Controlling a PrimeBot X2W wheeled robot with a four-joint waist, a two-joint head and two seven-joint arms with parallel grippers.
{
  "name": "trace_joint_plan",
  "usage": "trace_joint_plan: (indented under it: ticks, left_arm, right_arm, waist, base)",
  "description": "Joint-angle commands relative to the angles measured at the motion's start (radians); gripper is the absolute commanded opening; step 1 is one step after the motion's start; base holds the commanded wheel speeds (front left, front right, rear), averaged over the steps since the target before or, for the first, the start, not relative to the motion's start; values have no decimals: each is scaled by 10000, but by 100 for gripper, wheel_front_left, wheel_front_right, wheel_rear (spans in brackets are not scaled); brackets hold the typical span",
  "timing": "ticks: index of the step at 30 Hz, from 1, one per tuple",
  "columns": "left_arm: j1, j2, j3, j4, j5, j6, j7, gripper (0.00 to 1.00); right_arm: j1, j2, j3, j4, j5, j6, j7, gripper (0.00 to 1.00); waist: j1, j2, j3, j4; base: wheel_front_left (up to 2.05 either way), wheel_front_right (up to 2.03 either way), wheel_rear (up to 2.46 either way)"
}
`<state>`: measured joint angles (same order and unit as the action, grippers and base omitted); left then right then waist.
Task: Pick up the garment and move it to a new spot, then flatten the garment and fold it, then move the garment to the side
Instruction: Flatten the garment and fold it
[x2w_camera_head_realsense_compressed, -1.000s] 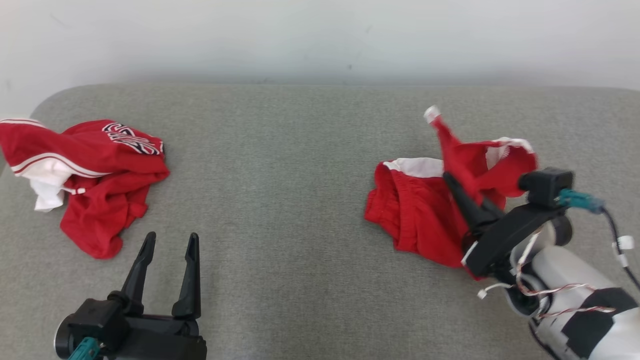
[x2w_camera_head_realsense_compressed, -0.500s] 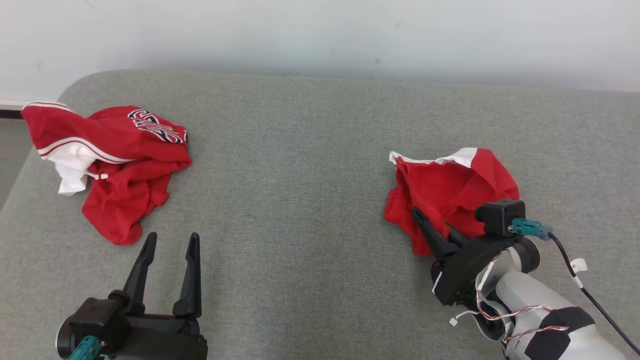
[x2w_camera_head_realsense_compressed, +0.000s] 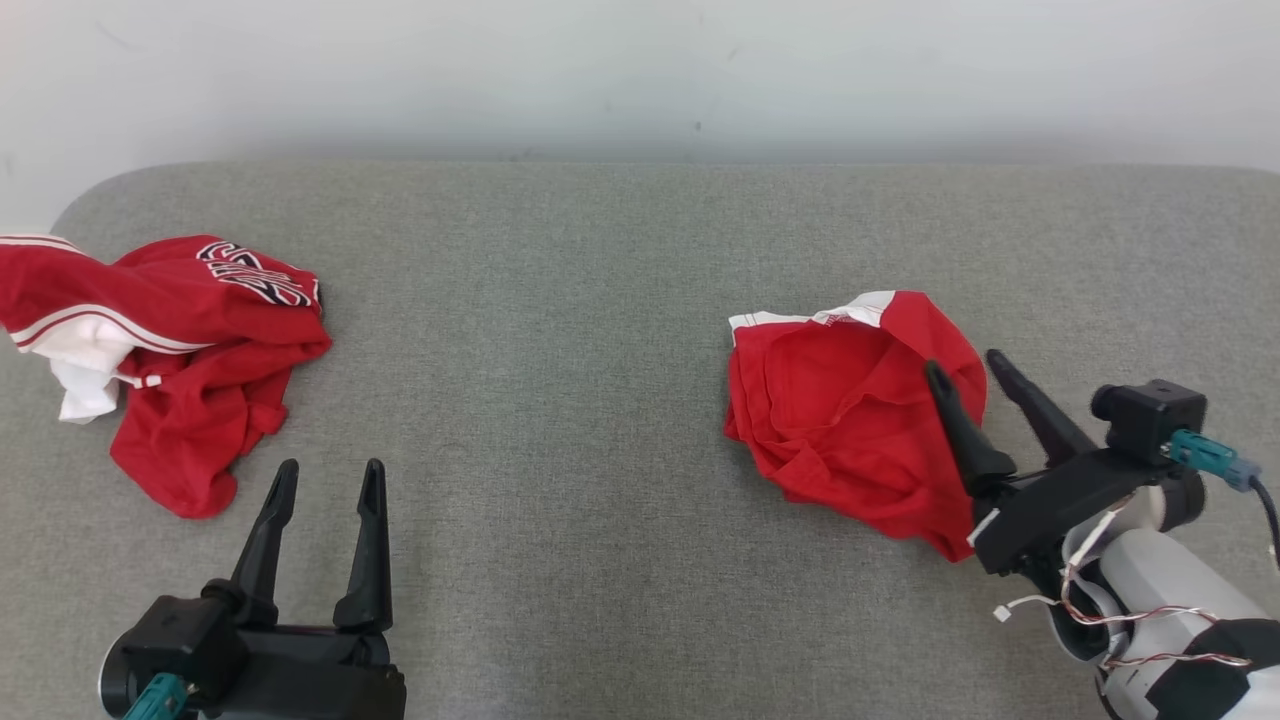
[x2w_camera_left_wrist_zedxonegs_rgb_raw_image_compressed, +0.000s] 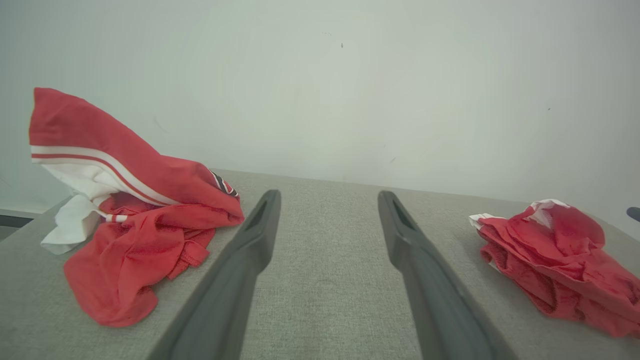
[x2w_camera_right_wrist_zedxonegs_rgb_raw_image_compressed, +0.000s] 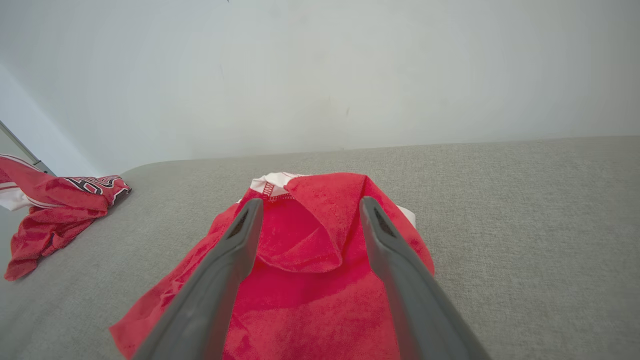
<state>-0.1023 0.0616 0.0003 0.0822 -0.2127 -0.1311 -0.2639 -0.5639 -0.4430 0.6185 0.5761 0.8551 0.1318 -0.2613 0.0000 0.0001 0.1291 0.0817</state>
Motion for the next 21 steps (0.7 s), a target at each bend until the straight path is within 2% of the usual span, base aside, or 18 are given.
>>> trace_joint_plan:
  ticks: [1,6,15,16,17,18,19,21]
  left_arm:
    - [36,-11,12,-30,79,16,-4,100]
    - [-130,-17,-93,-41,88,16,-4,100]
    - [-324,-55,-237,-29,-52,16,-4,100]
    - [-335,-58,-253,-20,-67,16,-4,100]
    - [-339,-61,-234,-16,-69,16,-4,100]
    - [-350,-67,-225,-19,-71,16,-4,100]
    - [-359,-75,-229,-22,-86,16,-4,100]
    - [-357,-84,-224,-33,-104,16,-4,100]
  right_arm:
    - [86,-26,-75,-17,-114,-25,-41,100]
    - [-104,-2,-402,204,-660,-25,17,100]
    - [-852,13,19,1198,-1784,-25,897,100]
    - [-926,24,51,1352,-1845,-25,991,93]
    - [-966,71,78,1490,-1872,-25,1089,46]
    - [-1010,97,80,1646,-1900,-25,1165,10]
    - [-1075,101,95,1777,-1957,-25,1180,0]
    - [-1192,180,92,1962,-2000,-25,1174,0]
  waist:
    - [0,-1,19,-22]
    - [0,-1,121,42]
    - [0,-1,383,519]
    - [0,-1,408,575]
    - [0,-1,427,609]
    - [0,-1,448,648]
    - [0,-1,467,686]
    - [0,-1,497,734]
  base:
    - [0,0,0]
    - [0,0,0]
    - [0,0,0]
    - [0,0,0]
    - [0,0,0]
    - [0,0,0]
    - [0,0,0]
    - [0,0,0]
